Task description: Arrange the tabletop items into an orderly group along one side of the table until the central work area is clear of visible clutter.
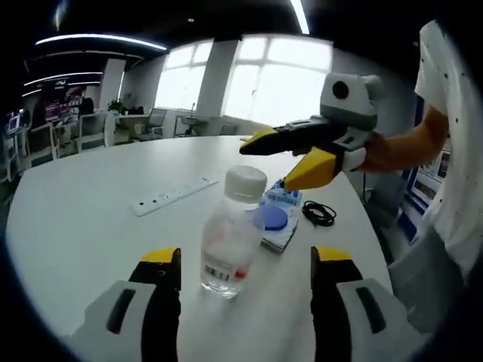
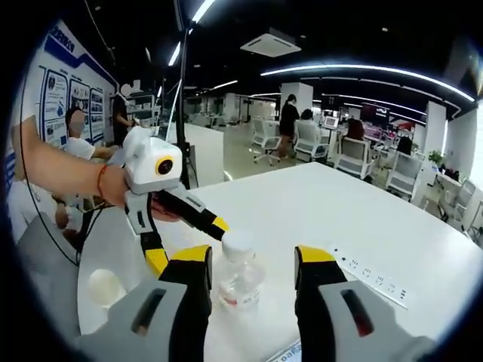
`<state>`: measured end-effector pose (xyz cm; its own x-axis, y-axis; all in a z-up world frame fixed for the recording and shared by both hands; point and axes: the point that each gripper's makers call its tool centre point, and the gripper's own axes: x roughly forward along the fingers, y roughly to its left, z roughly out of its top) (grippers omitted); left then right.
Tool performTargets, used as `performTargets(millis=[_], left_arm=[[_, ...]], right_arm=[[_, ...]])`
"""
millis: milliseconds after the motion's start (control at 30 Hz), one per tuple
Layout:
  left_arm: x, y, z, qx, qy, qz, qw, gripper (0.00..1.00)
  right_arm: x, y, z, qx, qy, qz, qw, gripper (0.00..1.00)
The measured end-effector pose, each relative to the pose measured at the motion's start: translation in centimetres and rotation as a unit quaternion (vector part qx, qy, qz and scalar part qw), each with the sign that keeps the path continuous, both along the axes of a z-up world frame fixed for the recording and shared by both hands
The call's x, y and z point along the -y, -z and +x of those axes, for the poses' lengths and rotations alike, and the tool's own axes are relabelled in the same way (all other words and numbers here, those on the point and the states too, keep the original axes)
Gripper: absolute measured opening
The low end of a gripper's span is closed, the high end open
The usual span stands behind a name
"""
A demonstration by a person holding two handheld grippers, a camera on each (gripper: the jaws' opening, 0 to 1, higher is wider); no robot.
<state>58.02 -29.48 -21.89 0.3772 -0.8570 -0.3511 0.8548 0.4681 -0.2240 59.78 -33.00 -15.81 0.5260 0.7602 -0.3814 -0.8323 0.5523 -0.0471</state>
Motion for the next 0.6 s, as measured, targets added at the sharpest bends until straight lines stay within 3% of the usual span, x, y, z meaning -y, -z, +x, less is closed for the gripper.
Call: performTargets(millis=[600], left_arm=[[-1.7, -2.4, -3.0, 0.002, -0.021, 0.008, 0.9997, 0.80]], right_arm=[[2.1, -0.2, -2.6, -0.031, 0.007, -0.013, 0.9994, 0.53]])
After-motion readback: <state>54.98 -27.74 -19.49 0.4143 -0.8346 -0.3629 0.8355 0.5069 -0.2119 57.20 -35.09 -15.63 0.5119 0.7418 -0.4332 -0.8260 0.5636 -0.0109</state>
